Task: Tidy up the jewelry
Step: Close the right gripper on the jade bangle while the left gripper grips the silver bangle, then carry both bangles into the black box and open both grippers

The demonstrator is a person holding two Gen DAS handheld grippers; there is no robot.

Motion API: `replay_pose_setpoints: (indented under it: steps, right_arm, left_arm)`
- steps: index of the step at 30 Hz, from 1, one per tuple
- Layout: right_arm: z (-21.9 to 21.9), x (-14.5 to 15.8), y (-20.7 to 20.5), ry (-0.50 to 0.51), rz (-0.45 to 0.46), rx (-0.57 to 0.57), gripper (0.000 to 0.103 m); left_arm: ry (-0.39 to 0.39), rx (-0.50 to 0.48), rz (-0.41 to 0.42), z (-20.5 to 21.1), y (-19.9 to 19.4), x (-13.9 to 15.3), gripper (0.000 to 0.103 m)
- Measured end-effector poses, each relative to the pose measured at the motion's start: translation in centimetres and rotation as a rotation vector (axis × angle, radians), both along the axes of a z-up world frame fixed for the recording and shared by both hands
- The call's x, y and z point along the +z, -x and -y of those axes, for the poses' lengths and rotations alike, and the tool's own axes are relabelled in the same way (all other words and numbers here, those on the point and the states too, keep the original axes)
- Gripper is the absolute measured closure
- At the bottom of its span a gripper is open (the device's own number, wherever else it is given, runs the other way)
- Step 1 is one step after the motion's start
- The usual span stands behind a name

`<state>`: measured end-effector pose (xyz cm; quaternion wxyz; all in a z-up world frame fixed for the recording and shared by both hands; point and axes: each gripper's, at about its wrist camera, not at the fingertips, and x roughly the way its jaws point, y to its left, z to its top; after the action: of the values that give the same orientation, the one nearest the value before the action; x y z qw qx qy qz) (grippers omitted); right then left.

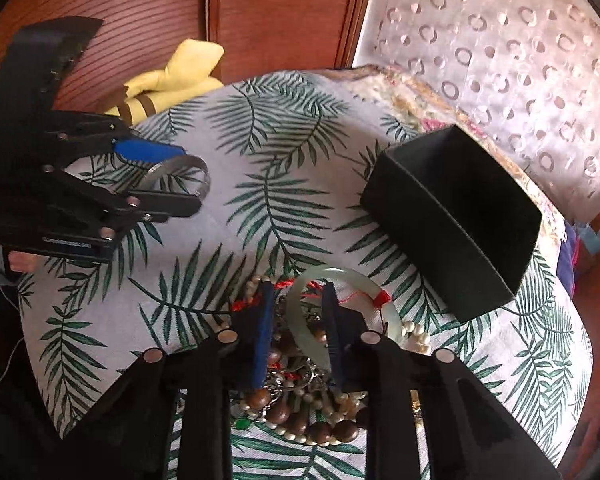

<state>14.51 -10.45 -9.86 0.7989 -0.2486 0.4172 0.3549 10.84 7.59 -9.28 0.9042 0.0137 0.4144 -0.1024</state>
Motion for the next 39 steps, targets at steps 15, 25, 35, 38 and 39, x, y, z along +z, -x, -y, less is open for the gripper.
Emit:
replay_pose_setpoints:
  steps: [15, 25, 35, 38, 39]
  right_arm:
    - [3.9, 3.9, -1.0, -0.192, 0.009, -0.056, 0.093]
    - [6.4, 8.0, -3.5, -0.285, 0.072, -0.107, 0.093]
    - [6.8, 7.5, -8.9, -0.275, 0.088, -0.166, 0.093]
    - [6.5, 5.8, -10.4, -0.243, 0.069, -0.193, 0.093]
    - [6.5, 5.2, -10.9, -0.236, 0.062, -0.203, 0.093]
  left_arm:
    - [0.029, 0.002, 0.044, 0.4, 0.0, 2.1, 0.049]
    - [0.046, -0.003, 0.103, 1.4, -1.1, 4.8, 0.049]
    - [0.069, -0.005, 0.146, 1.8, -3.1, 7.4, 0.049]
    - [0.072, -0.008, 0.156, 2.1, -3.8, 8.0, 0.049]
    - [0.073, -0.009, 0.160, 2.3, -4.2, 8.3, 0.049]
